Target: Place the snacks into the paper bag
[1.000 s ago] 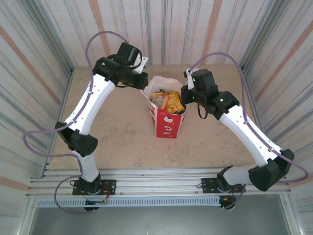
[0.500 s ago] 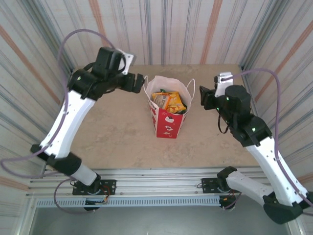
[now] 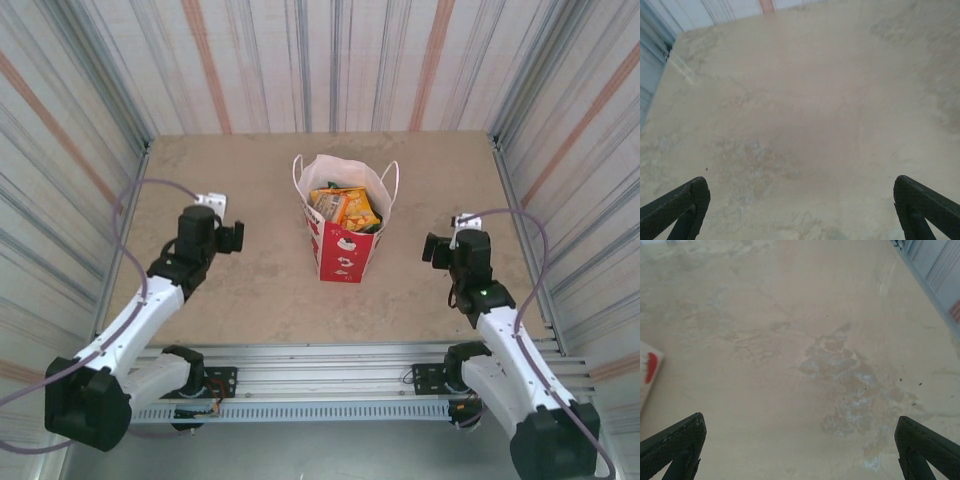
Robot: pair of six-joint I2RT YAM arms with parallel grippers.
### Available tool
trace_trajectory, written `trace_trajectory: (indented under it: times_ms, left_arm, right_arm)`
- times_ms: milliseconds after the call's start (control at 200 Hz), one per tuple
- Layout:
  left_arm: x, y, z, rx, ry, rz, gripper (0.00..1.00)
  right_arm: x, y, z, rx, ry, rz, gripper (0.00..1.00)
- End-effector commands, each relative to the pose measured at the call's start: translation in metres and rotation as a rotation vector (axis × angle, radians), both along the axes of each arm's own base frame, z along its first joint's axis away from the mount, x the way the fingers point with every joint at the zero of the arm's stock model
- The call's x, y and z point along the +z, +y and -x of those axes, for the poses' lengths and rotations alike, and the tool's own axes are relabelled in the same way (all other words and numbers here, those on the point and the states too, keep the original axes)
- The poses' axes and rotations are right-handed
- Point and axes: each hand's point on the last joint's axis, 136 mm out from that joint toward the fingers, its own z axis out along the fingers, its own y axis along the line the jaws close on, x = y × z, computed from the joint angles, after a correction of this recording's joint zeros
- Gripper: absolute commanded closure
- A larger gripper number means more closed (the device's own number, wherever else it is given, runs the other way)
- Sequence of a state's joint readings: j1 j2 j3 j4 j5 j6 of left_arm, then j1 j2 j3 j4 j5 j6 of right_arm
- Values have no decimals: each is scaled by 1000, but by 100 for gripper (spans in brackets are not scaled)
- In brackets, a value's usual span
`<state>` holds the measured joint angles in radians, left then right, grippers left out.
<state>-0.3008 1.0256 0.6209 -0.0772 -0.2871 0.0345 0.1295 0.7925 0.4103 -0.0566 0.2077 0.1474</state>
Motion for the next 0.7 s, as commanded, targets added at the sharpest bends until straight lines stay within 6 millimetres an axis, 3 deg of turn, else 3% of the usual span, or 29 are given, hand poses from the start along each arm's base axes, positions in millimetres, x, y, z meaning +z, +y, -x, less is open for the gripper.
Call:
trace_trajectory:
  times_ms: [0,120,261,356,386,486,526,626,691]
  left_arm:
    - [20,13,-20,54,-233,56,1]
    - [-15,13,-20,26,-236,43,1]
    - [-43,20,-27,17,-242,44,1]
    - [-42,13,-38,-62,-266,-15,1]
    - [-42,18,-42,-39,-271,-9,1]
    - [-70,33,-43,-2,-265,50,1]
    - [-62,44,-51,60,-335,17,1]
    - [-75,67,-60,196,-184,82,1]
    - [-73,68,-57,182,-210,97,1]
  right_arm:
    - [13,-4,-23,23,-198,-50,1]
    - [-6,-17,-30,9,-210,-64,1]
    - [-21,-13,-45,59,-189,-71,1]
    - [-27,-4,-58,102,-195,-99,1]
    - [-29,-2,-61,111,-190,-103,1]
    - [-31,3,-75,144,-171,-42,1]
    - [-31,4,-77,161,-196,-15,1]
    - [-49,6,-82,172,-183,-14,1]
    - [-56,6,-88,171,-207,2,1]
